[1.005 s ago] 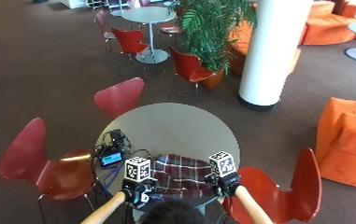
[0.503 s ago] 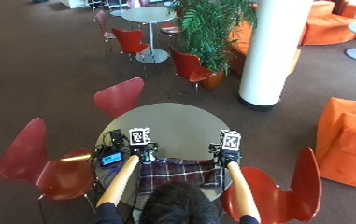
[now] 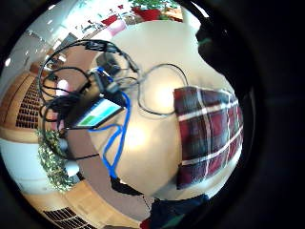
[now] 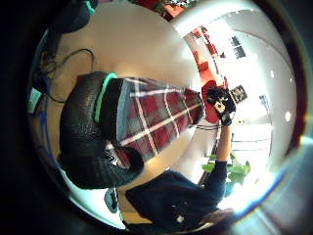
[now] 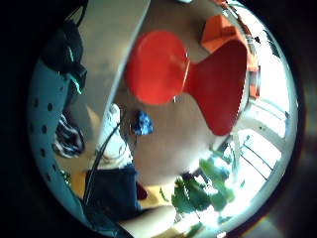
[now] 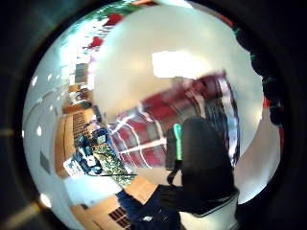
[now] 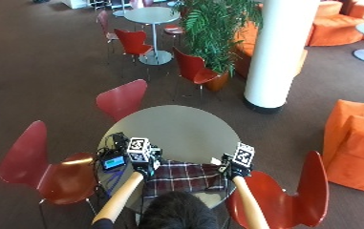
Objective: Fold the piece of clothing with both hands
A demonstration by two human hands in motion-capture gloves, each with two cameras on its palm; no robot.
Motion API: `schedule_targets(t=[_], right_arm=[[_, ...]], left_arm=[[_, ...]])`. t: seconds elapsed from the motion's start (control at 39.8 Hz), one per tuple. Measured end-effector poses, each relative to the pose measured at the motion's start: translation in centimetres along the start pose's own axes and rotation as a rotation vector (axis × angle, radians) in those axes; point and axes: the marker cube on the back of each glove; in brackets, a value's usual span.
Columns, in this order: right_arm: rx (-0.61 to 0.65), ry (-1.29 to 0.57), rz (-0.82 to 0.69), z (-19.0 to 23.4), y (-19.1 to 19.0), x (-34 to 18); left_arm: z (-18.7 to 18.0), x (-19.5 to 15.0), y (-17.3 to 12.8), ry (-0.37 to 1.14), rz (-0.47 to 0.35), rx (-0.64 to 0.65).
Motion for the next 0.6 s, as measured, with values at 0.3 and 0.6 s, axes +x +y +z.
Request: schedule_targets(t=[0.3, 0.6], right_arm=[[0.106, 0.094, -0.024, 4.2, 0.4, -1.7], [0.184, 0.005, 0.101, 3.5, -0.8, -0.2]], left_arm=[[3.1, 4.8, 10.3, -0.056, -0.033, -0.325], [5.4, 5.3, 10.3, -0.042, -0.061, -0.301]])
